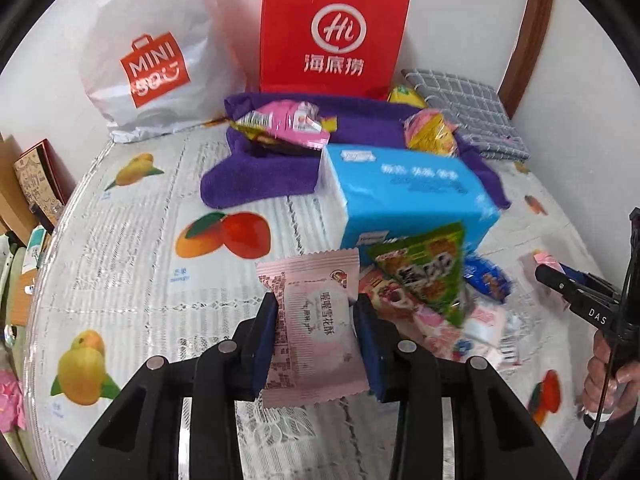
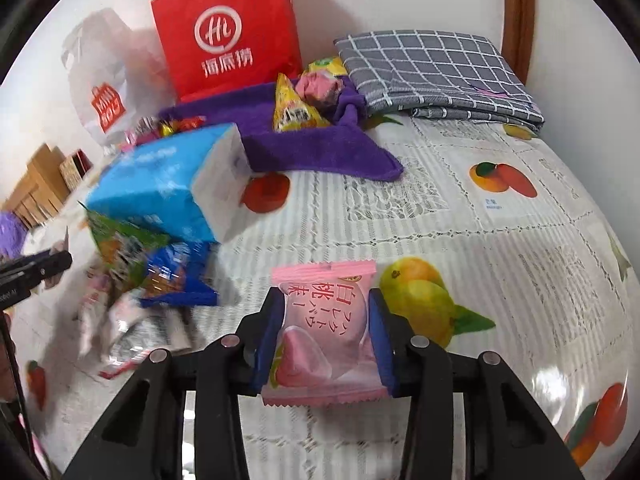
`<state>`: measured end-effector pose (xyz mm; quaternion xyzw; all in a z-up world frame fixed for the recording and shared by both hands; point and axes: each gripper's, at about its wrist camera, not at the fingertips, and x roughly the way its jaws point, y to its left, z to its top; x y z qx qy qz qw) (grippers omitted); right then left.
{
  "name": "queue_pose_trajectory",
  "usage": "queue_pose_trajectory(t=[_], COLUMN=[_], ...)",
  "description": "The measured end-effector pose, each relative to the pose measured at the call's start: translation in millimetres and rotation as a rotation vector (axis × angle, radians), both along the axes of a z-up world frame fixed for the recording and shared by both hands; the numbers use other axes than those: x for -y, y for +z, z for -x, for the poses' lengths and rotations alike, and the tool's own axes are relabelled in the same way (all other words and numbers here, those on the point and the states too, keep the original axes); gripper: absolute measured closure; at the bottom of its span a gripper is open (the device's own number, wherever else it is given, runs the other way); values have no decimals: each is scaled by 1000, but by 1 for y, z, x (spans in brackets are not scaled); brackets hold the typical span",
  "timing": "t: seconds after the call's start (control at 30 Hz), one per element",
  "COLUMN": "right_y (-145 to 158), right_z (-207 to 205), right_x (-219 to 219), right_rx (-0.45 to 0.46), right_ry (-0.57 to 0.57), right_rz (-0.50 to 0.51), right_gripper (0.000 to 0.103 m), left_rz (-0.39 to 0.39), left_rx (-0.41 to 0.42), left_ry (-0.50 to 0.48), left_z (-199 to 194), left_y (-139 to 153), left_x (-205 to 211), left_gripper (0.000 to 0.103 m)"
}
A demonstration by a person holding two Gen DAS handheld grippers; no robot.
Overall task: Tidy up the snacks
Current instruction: 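Carry both held packets up and over onto the purple towel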
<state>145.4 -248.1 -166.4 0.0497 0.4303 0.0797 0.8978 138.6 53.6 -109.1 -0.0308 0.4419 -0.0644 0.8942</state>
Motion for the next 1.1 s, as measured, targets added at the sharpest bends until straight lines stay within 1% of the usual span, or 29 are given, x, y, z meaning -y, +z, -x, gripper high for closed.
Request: queue_pose_trajectory(t=[0.1,0.23,0.33,0.43,0.5,0.57,0.67,0.83,0.9,0.97,1.1], right_y=[24,59,77,92,101,113,125,139,141,140,137], right_z=[6,8,2,-8,-14,-23,-40,-68,-84,-97,-125], right_x=[-1,-7,-12,-18,-22,-25,-31,-43,-47,-50,-59], right_rx=[26,72,75,82,94,109,112,122,119,111,97], right_ry=[-8,-7,-4,9,15,34,68,103,122,129,143], right_rz=[-17,-2,-10,-11,-3,-18,-53,-68,-86,-93,-91], right_gripper=[61,61,61,61,61,61,61,61,61,61,61], left_rz=[29,-5,-6,-37,-29,-1,6,12,15,35,65], left_rx=[17,50,71,79,86,85,96,104,104,94,66], left_ry=[-4,9,5,14,8,4,18,26,29,26,24], left_z=[3,3,-1,-8,-14,-22,-33,-55,-65,-77,-100], left_y=[20,43,60,74,83,91,101,112,113,112,107], left_x=[1,7,11,15,16,14,11,9,7,5,0], left_gripper=[67,67,67,67,67,67,67,67,67,67,67])
